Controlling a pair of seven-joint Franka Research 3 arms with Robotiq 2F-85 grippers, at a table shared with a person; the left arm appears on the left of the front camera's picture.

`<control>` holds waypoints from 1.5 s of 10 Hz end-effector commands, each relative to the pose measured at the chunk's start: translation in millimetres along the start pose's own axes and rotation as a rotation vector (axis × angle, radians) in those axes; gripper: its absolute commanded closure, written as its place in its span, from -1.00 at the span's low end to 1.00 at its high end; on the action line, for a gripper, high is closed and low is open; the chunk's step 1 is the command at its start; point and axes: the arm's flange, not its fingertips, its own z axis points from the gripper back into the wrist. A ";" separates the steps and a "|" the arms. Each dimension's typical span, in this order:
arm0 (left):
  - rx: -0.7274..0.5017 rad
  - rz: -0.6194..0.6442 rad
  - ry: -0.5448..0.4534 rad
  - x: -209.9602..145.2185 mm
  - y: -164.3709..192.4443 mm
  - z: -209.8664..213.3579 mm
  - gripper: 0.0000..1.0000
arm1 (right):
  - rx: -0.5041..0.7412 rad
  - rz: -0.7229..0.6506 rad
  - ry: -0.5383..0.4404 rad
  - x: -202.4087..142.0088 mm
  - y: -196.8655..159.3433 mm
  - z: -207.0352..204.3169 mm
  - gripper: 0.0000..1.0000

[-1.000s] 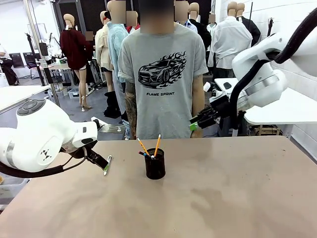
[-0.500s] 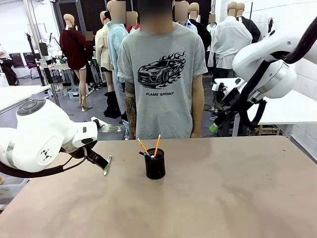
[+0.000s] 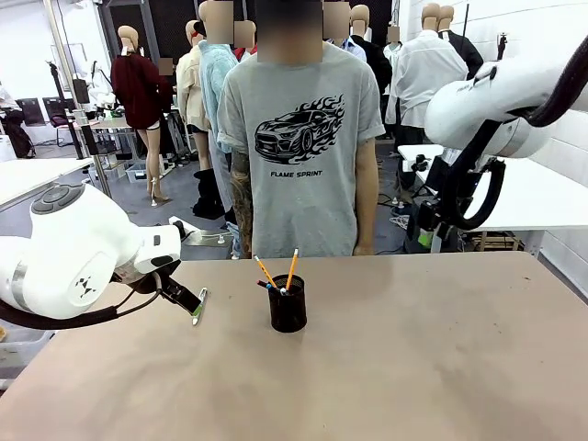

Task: Place the pens into the pen holder.
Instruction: Pick up a writing instrument from the table and place it into the Pen holder.

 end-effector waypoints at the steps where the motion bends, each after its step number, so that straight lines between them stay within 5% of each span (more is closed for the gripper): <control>1: -0.001 0.005 -0.001 -0.8 1.9 0.6 -1.00 | -0.090 -0.037 0.141 5.9 16.2 -2.8 -0.25; 2: -0.001 0.005 -0.001 -0.8 1.9 0.6 -1.00 | -0.100 -0.024 0.164 2.7 21.4 -10.0 -0.25; 3: 0.000 0.000 0.000 0.0 0.0 0.0 -1.00 | -0.064 -0.023 0.062 -1.1 3.6 -2.1 -0.25; 8: -0.017 0.254 0.414 100.1 39.1 -64.3 -1.00 | -0.064 -0.023 0.062 -1.1 3.6 -2.1 -0.25; 15: 0.016 0.477 0.524 116.5 70.2 -147.0 -1.00 | -0.064 -0.023 0.062 -1.1 3.6 -2.1 -0.25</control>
